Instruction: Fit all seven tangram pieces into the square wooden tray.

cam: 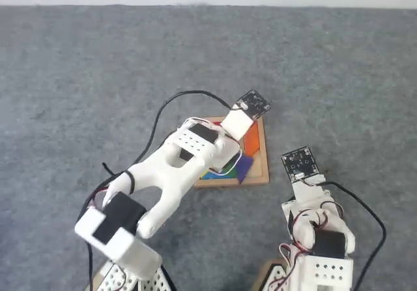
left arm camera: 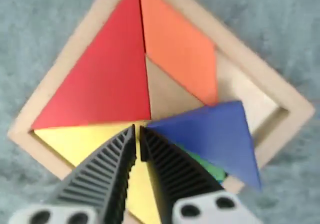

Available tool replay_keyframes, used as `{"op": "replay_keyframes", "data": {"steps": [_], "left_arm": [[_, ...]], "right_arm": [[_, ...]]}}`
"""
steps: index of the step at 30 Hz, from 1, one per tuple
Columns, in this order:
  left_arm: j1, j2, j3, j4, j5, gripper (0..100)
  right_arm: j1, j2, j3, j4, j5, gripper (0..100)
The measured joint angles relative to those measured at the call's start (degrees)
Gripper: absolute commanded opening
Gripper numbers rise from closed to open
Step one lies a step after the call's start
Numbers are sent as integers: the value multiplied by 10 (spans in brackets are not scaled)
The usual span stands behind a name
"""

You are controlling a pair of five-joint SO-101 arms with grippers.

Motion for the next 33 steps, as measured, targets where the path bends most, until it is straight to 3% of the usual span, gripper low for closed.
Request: {"op": "replay_keyframes", "data": {"steps": [21,33], "left_arm": [[8,87,-113,-9,6,13],[-11,-193,110,11,53,12]], "right_arm": [[0,0,0,0,0,8],[0,0,0,0,0,8]]}}
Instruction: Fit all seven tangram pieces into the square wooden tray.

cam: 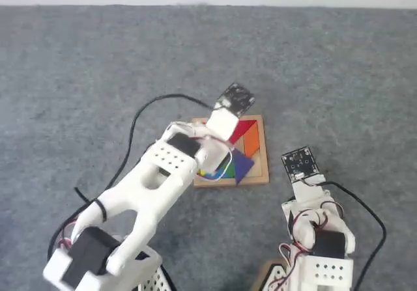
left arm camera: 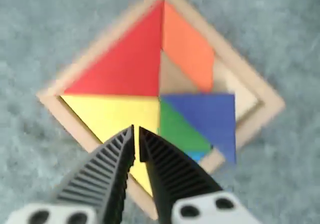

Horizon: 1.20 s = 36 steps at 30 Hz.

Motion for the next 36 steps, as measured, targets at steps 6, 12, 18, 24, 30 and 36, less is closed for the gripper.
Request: {"op": "replay_keyframes", "data": {"steps": [6,12,18,24,30,36], "left_arm": [[1,27,-5,11,-1,12],[32,130,-62,11,-10,12],[52,207,-139,11,-11,12],[54,249,-190,11,-32,12],[64,251,-196,11,-40,12],[68,185,-136,5,-42,12]], "right_arm": [[0,0,0,0,0,8],[0,0,0,0,0,8],[0,0,0,0,0,8],[0,0,0,0,0,8],[0,0,0,0,0,8],[0,0,0,0,0,8]]}}
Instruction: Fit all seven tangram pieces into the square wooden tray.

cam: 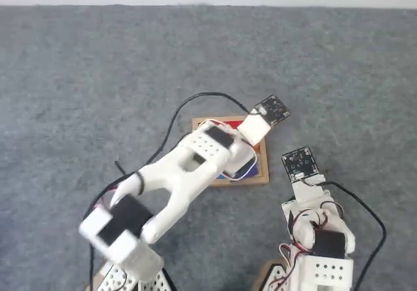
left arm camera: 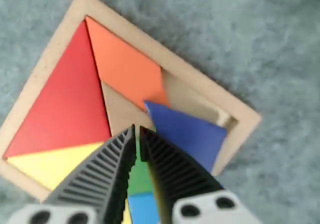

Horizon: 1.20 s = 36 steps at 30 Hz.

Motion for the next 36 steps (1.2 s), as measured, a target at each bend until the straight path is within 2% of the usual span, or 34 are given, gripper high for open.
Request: {"op": "replay_keyframes", "data": {"steps": [7,12,27,31,36], "left_arm": [[0,-124,134,-7,-15,24],[11,-153,164,-7,-33,137],[19,-164,165,2,-35,131],[19,-202,165,30,-35,104],[20,-278,187,38,-27,121]], "right_arm": [[0,0,0,0,0,8],[0,0,0,0,0,8],[0,0,0,0,0,8],[0,0,0,0,0,8],[0,0,0,0,0,8]]}}
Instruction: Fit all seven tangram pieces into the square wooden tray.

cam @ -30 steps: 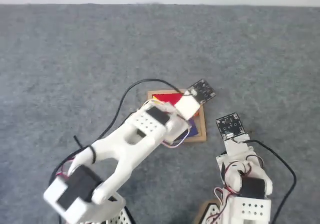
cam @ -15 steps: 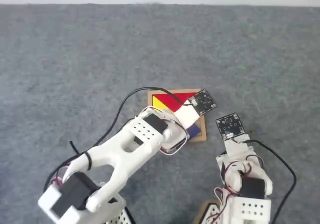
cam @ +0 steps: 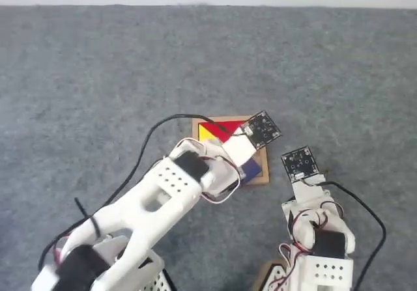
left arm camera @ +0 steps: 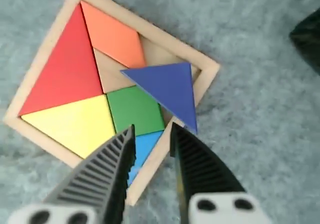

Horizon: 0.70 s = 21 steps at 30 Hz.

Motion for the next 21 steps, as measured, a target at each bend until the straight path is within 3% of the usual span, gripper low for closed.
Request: {"op": "replay_keyframes", "data": {"steps": [4,10,16,21], "left_arm": [[21,-12,7,0,4,189],[26,-14,8,0,6,181],[3,-14,8,-17,55,182],[28,13,7,-22,55,181]], "right_arm": [[0,0,0,0,0,8],[0,0,0,0,0,8],[0,0,0,0,0,8],[0,0,0,0,0,8]]}}
